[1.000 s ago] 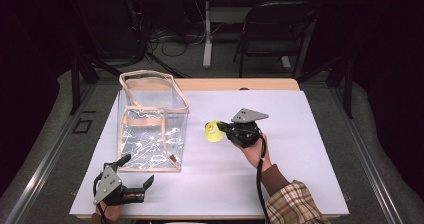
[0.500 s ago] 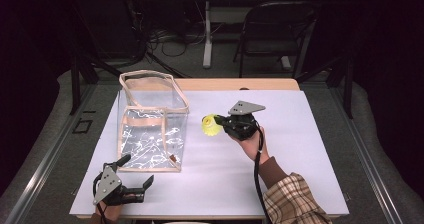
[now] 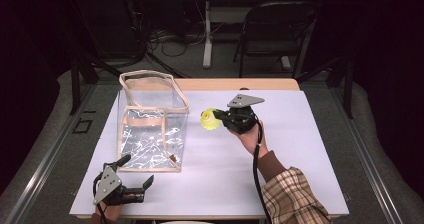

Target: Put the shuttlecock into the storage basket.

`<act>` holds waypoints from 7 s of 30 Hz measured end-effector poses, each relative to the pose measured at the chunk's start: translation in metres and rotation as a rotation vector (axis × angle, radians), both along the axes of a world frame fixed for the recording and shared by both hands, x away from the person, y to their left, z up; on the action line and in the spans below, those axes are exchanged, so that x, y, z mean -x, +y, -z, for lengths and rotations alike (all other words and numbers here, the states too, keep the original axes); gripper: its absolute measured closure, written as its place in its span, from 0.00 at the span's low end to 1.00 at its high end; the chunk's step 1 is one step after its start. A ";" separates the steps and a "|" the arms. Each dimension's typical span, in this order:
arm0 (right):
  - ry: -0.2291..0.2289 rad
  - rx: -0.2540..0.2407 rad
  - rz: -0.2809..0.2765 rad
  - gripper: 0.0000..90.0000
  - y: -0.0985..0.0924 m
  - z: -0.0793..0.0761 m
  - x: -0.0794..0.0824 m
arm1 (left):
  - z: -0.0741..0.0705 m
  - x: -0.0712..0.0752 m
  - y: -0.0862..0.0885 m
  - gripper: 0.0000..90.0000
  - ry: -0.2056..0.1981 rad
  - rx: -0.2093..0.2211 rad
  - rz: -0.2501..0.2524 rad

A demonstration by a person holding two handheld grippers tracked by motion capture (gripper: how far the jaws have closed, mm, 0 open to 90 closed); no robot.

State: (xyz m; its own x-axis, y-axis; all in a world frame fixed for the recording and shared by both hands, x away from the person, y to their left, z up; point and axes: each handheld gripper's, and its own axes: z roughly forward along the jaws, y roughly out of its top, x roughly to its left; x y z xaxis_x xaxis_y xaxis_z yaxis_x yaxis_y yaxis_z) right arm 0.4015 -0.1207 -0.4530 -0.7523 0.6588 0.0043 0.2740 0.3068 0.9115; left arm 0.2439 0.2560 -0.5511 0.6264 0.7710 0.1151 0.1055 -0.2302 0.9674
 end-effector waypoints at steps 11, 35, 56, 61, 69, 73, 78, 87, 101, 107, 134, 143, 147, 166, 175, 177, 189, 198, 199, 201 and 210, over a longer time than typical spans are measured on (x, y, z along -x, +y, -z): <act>-0.009 0.005 -0.012 0.99 0.006 -0.011 -0.008 | 0.000 0.000 0.000 0.00 0.001 0.000 -0.001; -0.009 0.013 -0.001 1.00 0.012 -0.023 -0.026 | 0.000 0.001 0.001 0.00 -0.001 0.000 -0.006; -0.031 0.010 0.005 1.00 0.020 -0.043 -0.032 | 0.000 0.001 0.002 0.00 -0.002 -0.001 -0.006; -0.036 0.013 0.008 1.00 0.024 -0.050 -0.034 | -0.001 0.001 0.002 0.00 -0.002 -0.001 -0.006; -0.043 0.015 0.004 1.00 0.028 -0.055 -0.036 | 0.000 0.001 0.002 0.00 -0.002 -0.001 -0.007; -0.044 0.015 0.003 0.99 0.029 -0.057 -0.037 | 0.000 0.001 0.002 0.00 0.000 -0.001 -0.007; -0.045 0.016 0.003 0.99 0.031 -0.060 -0.039 | 0.000 0.001 0.002 0.00 -0.001 0.000 -0.007; -0.050 0.010 0.001 0.99 0.032 -0.063 -0.040 | 0.000 0.001 0.002 0.00 0.001 0.003 -0.008; -0.063 -0.002 -0.003 0.99 0.042 -0.077 -0.047 | 0.000 0.001 0.001 0.00 0.001 -0.001 -0.009; -0.075 0.003 -0.011 1.00 0.051 -0.083 -0.047 | 0.000 0.000 0.001 0.00 0.002 -0.003 -0.007; -0.090 0.005 -0.042 1.00 0.077 -0.093 -0.053 | 0.000 0.001 0.001 0.00 0.002 -0.004 -0.005; -0.088 0.016 -0.063 1.00 0.090 -0.094 -0.055 | 0.000 0.001 0.001 0.00 0.004 -0.004 -0.003; -0.084 0.029 -0.070 1.00 0.095 -0.093 -0.055 | 0.000 0.001 0.002 0.00 0.003 -0.004 -0.003; -0.079 0.034 -0.078 1.00 0.110 -0.094 -0.060 | 0.000 0.001 0.001 0.00 0.003 -0.004 -0.004; -0.072 0.041 -0.079 1.00 0.114 -0.091 -0.063 | 0.000 0.001 0.001 0.00 0.004 -0.004 -0.004; -0.073 0.042 -0.081 1.00 0.115 -0.092 -0.063 | 0.000 0.001 0.002 0.00 0.002 -0.004 -0.003; -0.071 0.062 -0.095 1.00 0.125 -0.092 -0.063 | 0.000 0.001 0.002 0.00 0.003 -0.003 -0.005; -0.074 0.084 -0.109 1.00 0.133 -0.095 -0.062 | 0.000 0.001 0.002 0.00 0.003 -0.002 -0.006; -0.077 0.083 -0.107 1.00 0.134 -0.095 -0.062 | 0.000 0.001 0.002 0.00 0.003 -0.002 -0.007; -0.078 0.083 -0.108 1.00 0.135 -0.095 -0.063 | 0.000 0.001 0.002 0.00 0.003 -0.003 -0.007; -0.067 0.103 -0.113 1.00 0.141 -0.093 -0.065 | 0.000 0.001 0.002 0.00 0.001 -0.005 -0.006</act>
State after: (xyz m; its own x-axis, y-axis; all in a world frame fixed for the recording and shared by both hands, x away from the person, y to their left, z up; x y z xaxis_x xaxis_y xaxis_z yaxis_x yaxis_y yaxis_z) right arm 0.4662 0.0199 -0.3596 -0.8179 0.5644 -0.1116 0.1723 0.4254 0.8885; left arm 0.2426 0.2585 -0.5507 0.6221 0.7739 0.1182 0.1077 -0.2341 0.9662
